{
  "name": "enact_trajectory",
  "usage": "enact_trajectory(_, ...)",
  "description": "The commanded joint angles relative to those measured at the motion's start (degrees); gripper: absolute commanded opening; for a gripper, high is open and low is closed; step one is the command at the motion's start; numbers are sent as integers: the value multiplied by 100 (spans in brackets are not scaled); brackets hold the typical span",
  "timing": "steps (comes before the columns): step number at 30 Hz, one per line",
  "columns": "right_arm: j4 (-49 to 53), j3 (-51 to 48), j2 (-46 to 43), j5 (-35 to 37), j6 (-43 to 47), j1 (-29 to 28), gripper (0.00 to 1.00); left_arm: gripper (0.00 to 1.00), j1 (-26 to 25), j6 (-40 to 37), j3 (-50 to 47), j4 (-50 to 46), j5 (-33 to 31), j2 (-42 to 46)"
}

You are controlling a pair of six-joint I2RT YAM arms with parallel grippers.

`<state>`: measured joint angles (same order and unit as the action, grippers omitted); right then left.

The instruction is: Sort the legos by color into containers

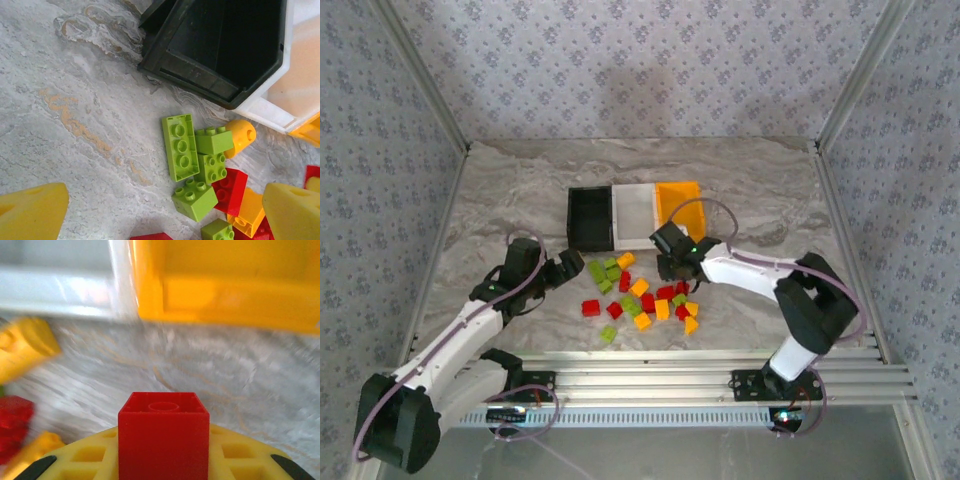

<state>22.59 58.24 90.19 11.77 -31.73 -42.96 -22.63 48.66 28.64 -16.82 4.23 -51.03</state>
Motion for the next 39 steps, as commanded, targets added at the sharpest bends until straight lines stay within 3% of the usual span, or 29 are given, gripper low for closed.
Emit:
enact_trajectory(1, 250, 543, -102, 106, 200, 340, 27, 99, -31, -53, 194, -191, -172, 201)
enact_trajectory(14, 639, 2621, 1885, 276, 348, 1236, 29, 98, -30, -376, 185, -374, -177, 141)
enact_trajectory(19, 702, 2943, 2220, 159, 167, 1299, 40, 99, -31, -488, 185, -358, -110, -21)
enact_trajectory(29, 479, 2715, 1578, 99, 119, 1247, 66, 97, -222, -750, 384, -470, 24, -295)
enact_trajectory(39, -185, 840, 286, 71, -72, 938, 71, 87, -1759, -925, 485, -1059, -645, -997)
